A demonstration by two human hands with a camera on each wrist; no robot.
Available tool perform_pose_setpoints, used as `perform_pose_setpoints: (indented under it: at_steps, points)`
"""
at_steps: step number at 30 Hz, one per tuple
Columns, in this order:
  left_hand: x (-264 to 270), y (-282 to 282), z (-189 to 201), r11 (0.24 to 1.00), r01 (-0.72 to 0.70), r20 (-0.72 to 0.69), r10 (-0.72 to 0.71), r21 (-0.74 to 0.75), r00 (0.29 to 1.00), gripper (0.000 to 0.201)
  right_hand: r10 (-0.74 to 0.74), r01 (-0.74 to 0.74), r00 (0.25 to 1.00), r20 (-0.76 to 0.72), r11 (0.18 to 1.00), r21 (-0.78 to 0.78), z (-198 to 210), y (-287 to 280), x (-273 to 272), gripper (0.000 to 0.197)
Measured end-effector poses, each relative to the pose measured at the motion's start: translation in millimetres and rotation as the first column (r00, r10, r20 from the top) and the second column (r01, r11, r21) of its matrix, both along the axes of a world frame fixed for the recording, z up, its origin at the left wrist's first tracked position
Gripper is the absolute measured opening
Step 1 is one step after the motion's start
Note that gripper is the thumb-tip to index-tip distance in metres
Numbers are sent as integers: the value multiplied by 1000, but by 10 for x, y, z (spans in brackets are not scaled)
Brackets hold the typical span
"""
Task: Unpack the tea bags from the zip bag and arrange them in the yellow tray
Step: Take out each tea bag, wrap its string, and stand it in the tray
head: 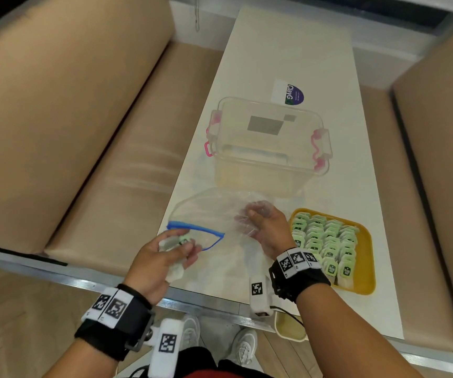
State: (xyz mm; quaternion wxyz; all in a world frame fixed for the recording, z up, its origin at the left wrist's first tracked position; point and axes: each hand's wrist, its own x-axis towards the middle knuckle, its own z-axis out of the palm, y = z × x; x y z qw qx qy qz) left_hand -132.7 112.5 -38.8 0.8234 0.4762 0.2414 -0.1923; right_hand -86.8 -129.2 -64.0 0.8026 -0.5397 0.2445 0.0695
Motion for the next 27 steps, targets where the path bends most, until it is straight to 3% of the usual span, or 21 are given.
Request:
perform_pose_setpoints:
  at_steps: [4, 5, 7, 9, 11, 12, 14, 16, 17, 18, 20, 22, 24, 25, 27]
  points:
    - [-154, 245, 145, 989, 133, -5, -133, -64, 991, 53, 15, -63, 988, -157, 952, -301, -25, -138, 86, 35]
    - [-172, 290, 198, 986, 136, 23, -134, -100, 991, 51, 28, -119, 976, -215, 899, -421, 54, -181, 86, 46]
    - [-163, 340, 314, 974, 139, 93, -124, -176, 988, 56, 32, -191, 972, -235, 692, -696, 279, -237, 8, 58]
    - [-101, 330, 405, 970, 138, 156, -107, -202, 982, 71, 87, -3, 995, 37, 426, -905, 540, -137, -155, 52]
    - [-15, 228, 461, 970, 126, 182, -88, -209, 979, 61, 315, 190, 902, 296, 326, -926, 638, 88, -271, 47]
    - [33, 140, 483, 970, 102, 173, -64, -221, 983, 48, 459, 174, 839, 293, 284, -943, 553, 199, -289, 48]
    - [102, -75, 499, 977, 52, 122, -27, -207, 992, 34, 675, -35, 738, 8, 51, -998, 257, 387, -280, 54]
    - [152, -284, 448, 980, 33, 69, -20, -194, 997, 34, 686, -311, 620, -382, -232, -922, 39, 458, -273, 58]
    - [169, -371, 415, 981, 22, 44, -14, -191, 999, 34, 663, -390, 581, -472, -282, -877, -17, 445, -272, 59]
    - [177, -456, 381, 981, 12, 20, -8, -192, 1000, 33, 654, -425, 581, -485, -264, -866, -30, 401, -285, 60]
    - [184, -589, 310, 978, -16, -30, 10, -207, 1000, 24, 652, -397, 667, -361, -99, -912, 77, 292, -354, 63]
    - [159, -698, 273, 976, -35, -71, 20, -216, 997, 21, 605, -221, 791, -86, 151, -964, 297, 153, -485, 60]
    - [126, -804, 243, 976, -51, -113, 27, -213, 993, 24, 587, -16, 791, 171, 300, -954, 509, 8, -679, 52]
    - [109, -852, 248, 975, -57, -134, 28, -216, 991, 26, 634, 34, 739, 229, 304, -952, 624, -32, -784, 47]
    - [79, -950, 269, 975, -39, -174, 0, -221, 985, 26, 753, 58, 632, 185, 191, -980, 732, -76, -941, 37]
